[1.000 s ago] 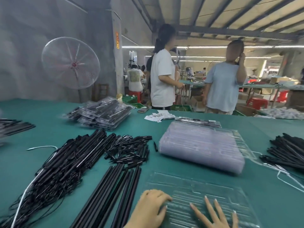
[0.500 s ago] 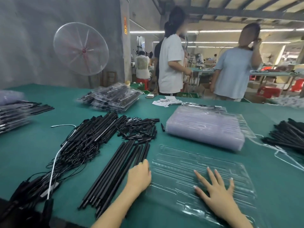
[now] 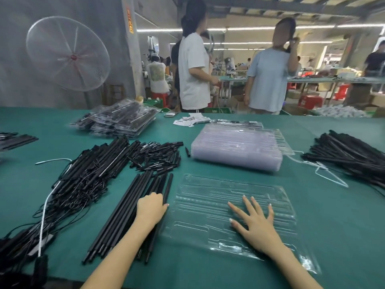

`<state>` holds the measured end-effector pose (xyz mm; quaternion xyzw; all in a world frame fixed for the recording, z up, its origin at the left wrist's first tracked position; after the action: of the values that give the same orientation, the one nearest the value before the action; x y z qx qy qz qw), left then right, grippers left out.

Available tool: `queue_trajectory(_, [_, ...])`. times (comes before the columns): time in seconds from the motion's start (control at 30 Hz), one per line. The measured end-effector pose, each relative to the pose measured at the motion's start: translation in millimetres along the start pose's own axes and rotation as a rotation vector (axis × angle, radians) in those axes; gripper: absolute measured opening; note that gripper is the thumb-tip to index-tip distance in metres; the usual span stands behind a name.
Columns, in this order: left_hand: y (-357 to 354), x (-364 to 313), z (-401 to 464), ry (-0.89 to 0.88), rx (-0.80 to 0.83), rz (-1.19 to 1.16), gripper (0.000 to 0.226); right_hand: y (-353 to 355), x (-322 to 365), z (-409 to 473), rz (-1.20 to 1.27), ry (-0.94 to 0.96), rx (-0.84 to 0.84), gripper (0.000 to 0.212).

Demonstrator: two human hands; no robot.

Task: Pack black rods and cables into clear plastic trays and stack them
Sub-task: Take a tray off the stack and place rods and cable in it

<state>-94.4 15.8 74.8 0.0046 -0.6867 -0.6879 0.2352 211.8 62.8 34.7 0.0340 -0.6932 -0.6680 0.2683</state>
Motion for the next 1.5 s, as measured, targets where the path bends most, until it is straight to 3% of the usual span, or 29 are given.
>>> queue_trajectory(0.1, [8.9,4.4,6.1,-0.021,0.115,-0.010,0.036,1.6,0.4,-1.4,0.010,0.001,-0.001,0.053])
queue_trajectory(0.17, [19.6,13.2,8.4,0.028,0.136,-0.181,0.035,3.1,1.9,-2.6,0.034,0.000,-0.003,0.053])
queue_trajectory(0.27, [39.0,22.2,8.4,0.127,0.051,-0.643,0.042,14.3,11.0,-8.1,0.173,0.049,-0.095,0.052])
queue_trajectory(0.37, [64.3,12.8,1.4,0.166,-0.038,-1.197,0.035,34.6,35.0,-20.7,0.544,0.194,-0.374,0.034])
queue_trajectory(0.4, [72.3,5.0,-2.2,0.155,-0.022,-1.373,0.033,42.3,48.4,-25.8,0.747,0.191,-0.340,0.028])
queue_trajectory(0.5, [89.3,-26.6,-13.9,0.083,0.064,-1.654,0.027,50.9,84.1,-36.6,1.305,0.041,0.111,0.040])
queue_trajectory(0.57, [90.6,-47.8,-22.4,0.057,0.094,-1.709,0.023,56.1,87.6,-42.4,1.397,-0.033,0.265,0.038])
queue_trajectory(0.67, [75.5,-74.6,-36.0,-0.043,0.160,-1.734,0.018,66.1,68.7,-49.9,1.292,0.001,0.195,0.032])
queue_trajectory(0.73, [61.8,-86.4,-40.9,-0.087,0.233,-1.760,0.012,69.2,48.1,-53.8,1.078,0.034,0.084,0.022])
queue_trajectory(0.8, [49.7,-87.8,-38.5,0.034,0.204,-1.854,0.013,69.1,24.8,-54.9,0.676,0.072,-0.022,0.022])
queue_trajectory(0.87, [38.9,-74.2,-30.8,0.310,0.047,-1.965,0.021,66.8,2.2,-56.6,0.375,0.060,-0.083,0.019])
queue_trajectory(0.93, [28.6,-57.5,-23.4,0.389,-0.116,-1.814,0.023,62.7,-17.8,-57.8,0.322,0.029,-0.134,0.021])
queue_trajectory(1.03, [16.1,-46.5,-18.8,0.179,-0.230,-1.313,0.015,54.9,-34.8,-58.5,0.199,0.068,-0.188,0.013])
queue_trajectory(1.1, [10.4,-48.1,-19.6,0.020,-0.223,-1.076,0.017,52.0,-39.8,-59.2,0.193,0.085,-0.272,0.015])
queue_trajectory(1.2, [5.5,-53.2,-18.4,-0.165,-0.188,-0.895,0.013,50.2,-39.9,-58.9,0.185,0.094,-0.359,0.027])
queue_trajectory(1.33, [9.2,-51.8,-16.2,-0.197,-0.251,-0.895,0.004,48.6,-41.9,-59.0,0.196,0.057,-0.417,0.026])
queue_trajectory(1.5, [7.3,-53.5,-17.9,-0.303,-0.263,-0.617,0.026,41.8,-46.9,-57.7,0.217,0.059,-0.458,0.028])
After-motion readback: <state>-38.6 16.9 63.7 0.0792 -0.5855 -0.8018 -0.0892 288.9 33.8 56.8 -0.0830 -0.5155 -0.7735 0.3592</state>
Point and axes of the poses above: each hand's wrist, its own z-axis towards the middle knuckle, its own y-axis out of the back of the hand, x = y × z, the point moved 2 cm from there along z, towards the middle knuckle, and after that the axes turned 11 degrees about z, right-handed, at the moved point
